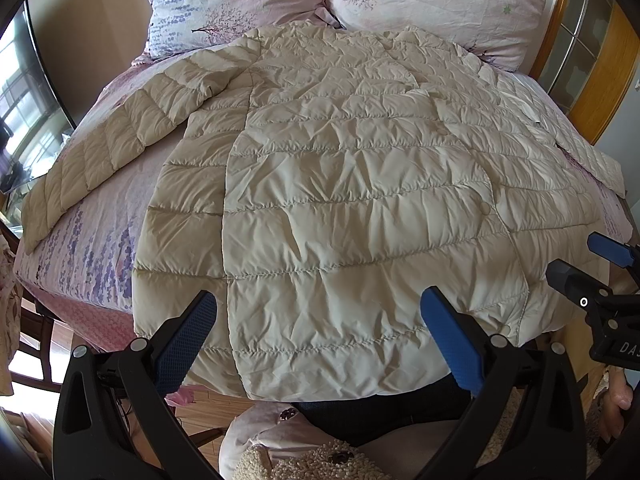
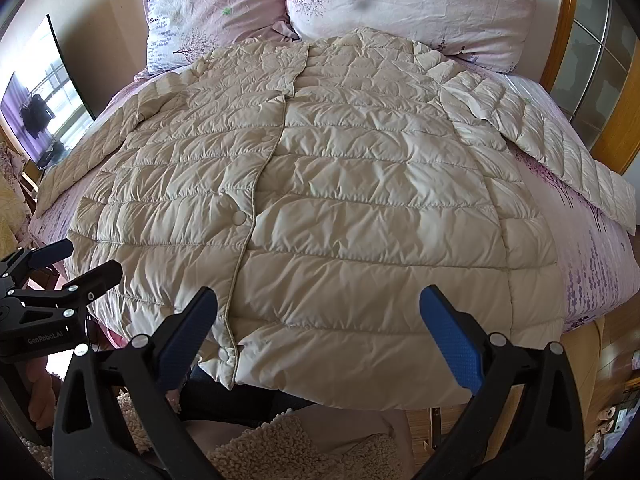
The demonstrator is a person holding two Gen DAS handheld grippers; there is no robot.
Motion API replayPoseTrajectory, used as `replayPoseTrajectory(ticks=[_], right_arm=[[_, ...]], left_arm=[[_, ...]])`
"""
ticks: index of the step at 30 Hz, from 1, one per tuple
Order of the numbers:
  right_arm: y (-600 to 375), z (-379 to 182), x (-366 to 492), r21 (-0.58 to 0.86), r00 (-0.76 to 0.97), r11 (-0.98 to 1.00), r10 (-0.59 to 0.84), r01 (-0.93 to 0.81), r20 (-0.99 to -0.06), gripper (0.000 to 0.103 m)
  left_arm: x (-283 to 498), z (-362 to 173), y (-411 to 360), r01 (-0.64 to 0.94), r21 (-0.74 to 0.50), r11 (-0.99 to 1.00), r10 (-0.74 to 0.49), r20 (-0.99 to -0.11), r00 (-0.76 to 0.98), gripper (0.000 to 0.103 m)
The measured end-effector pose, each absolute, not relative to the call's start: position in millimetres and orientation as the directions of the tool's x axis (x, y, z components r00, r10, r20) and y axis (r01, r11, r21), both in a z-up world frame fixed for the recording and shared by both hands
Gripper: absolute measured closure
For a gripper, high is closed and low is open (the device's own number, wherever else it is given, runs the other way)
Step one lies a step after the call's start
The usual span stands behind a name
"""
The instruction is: Fold large clothes
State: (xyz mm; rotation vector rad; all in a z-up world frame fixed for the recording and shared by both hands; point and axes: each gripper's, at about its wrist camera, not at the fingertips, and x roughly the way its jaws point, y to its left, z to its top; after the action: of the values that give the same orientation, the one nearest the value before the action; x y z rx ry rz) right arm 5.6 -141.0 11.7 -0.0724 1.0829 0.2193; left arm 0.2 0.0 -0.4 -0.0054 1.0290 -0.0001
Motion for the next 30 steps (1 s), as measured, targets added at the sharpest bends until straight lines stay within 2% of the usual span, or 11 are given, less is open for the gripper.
replayPoseTrajectory(ticks=[30], right_arm=[[-142.2,10.5,7.0,0.065,0.440,0.977,0.151,-0.205,-0.885,0.002]], left_arm=[[0.3,-0.5,0.1,-0.003,-0.006,1.000,-0.004,-0.858,0.514,0.001]])
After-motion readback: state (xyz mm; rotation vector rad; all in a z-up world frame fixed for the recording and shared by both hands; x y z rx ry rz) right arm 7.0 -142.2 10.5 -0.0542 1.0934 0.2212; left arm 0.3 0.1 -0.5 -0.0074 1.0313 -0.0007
